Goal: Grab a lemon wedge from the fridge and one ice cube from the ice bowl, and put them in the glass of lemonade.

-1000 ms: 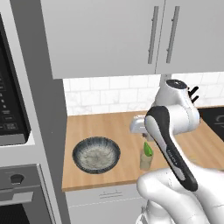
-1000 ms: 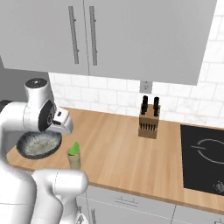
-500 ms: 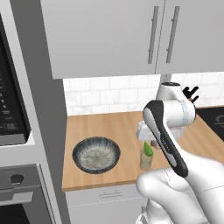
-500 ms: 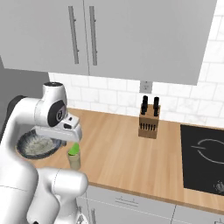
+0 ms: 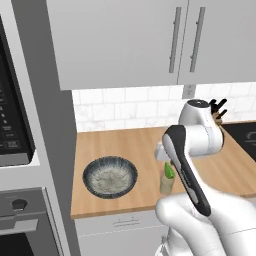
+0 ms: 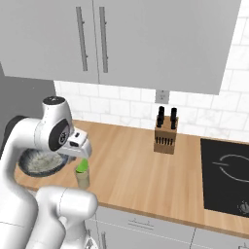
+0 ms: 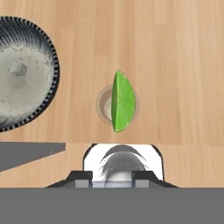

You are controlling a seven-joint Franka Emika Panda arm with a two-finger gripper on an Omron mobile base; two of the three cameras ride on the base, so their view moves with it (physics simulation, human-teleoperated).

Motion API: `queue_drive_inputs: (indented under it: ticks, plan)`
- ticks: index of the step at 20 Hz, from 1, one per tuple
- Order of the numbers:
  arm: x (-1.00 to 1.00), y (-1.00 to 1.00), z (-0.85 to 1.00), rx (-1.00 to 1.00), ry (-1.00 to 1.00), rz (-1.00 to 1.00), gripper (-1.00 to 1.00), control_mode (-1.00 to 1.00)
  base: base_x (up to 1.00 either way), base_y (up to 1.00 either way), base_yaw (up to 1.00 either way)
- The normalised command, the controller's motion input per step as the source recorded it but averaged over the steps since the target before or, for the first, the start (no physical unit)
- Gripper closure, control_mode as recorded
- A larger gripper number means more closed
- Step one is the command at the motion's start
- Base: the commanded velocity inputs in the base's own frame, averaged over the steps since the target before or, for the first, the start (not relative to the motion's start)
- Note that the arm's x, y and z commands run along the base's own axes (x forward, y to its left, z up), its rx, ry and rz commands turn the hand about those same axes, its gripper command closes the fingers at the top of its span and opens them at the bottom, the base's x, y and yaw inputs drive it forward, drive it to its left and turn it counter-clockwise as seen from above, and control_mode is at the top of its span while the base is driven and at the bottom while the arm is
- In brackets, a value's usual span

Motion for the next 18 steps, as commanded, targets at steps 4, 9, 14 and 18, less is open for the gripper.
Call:
queue_drive_inputs:
  ticks: [4,9,14,18]
  plan:
    - [0.44,0.02,-0.13,-0.05,-0.01,-0.02,1.00,-1.00,0.00,0.00,0.00]
    - [0.17,0.01,0.00,-0.02,0.04,0.00,1.00,-1.00,0.00,0.00,0.00]
    - [0.01,0.00,-0.02,0.00,0.00,-0.01,1.00,-1.00,0.00,0.00,0.00]
    - [0.00,0.00,-0.03,0.00,0.00,0.00,1.00,-1.00,0.00,0.00,0.00]
